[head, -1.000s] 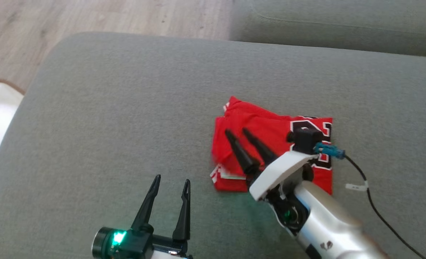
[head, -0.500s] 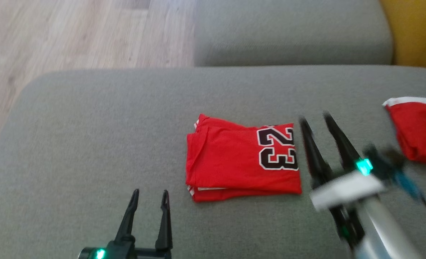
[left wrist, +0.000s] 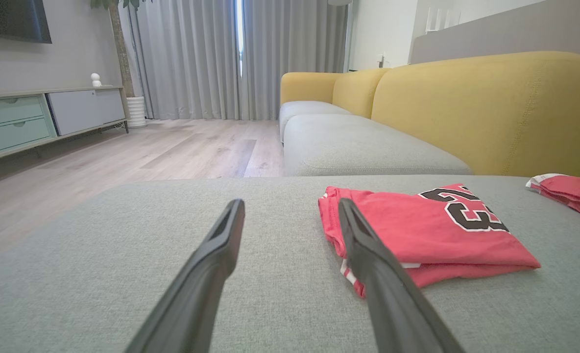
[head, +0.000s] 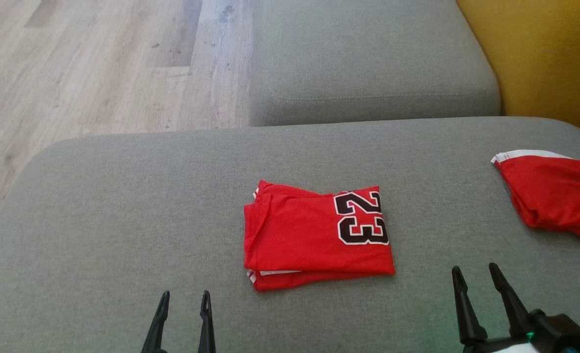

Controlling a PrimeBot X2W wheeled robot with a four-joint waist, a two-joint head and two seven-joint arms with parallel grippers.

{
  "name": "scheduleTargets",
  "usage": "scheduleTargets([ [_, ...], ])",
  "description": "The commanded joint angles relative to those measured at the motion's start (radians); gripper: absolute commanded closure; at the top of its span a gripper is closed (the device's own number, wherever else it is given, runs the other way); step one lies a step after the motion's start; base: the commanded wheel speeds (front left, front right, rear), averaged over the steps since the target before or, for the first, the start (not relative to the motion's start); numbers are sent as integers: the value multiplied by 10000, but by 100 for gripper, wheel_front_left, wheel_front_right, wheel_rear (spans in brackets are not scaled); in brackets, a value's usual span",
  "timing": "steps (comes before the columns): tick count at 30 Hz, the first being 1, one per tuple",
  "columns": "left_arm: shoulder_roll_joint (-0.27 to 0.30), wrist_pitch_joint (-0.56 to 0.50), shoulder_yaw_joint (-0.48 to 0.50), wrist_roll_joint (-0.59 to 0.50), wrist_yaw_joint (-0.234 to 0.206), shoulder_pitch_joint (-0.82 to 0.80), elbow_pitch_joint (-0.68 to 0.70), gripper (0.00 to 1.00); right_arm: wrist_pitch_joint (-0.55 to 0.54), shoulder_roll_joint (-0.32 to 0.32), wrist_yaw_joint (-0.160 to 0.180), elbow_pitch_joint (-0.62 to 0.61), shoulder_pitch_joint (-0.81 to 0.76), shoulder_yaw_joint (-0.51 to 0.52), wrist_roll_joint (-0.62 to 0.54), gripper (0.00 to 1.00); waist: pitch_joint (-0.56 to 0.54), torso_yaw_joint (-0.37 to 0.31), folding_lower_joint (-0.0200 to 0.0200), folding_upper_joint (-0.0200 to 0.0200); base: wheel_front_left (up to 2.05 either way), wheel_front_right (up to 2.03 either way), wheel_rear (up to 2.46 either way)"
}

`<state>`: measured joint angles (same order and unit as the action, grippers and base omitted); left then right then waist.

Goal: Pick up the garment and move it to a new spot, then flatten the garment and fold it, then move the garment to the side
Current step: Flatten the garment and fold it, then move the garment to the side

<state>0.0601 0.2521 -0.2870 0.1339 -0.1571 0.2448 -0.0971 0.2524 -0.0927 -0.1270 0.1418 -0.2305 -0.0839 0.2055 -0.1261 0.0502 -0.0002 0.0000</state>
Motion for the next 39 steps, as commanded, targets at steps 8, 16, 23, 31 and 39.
scheduleTargets([
  [8,-84,97,546,-192,189,-229,270,0,93,183,-37,-515,62,-76,-301,0,-184,23,2,0,0,0,0],
  [16,-91,97,602,-284,283,-154,194,0,93,259,-37,-467,-56,-129,-377,0,-256,21,2,0,0,0,0],
  [23,-95,97,571,-320,249,-127,220,0,93,181,-37,-356,-72,-297,-467,0,-252,33,2,0,0,0,0],
  [31,-97,97,559,-412,268,-113,202,0,93,120,-37,-228,-119,-438,-542,0,-330,23,2,0,0,0,0],
  [39,-98,97,522,-464,262,-165,230,0,93,123,-37,-212,0,-497,-523,0,-173,18,2,0,0,0,0],
])
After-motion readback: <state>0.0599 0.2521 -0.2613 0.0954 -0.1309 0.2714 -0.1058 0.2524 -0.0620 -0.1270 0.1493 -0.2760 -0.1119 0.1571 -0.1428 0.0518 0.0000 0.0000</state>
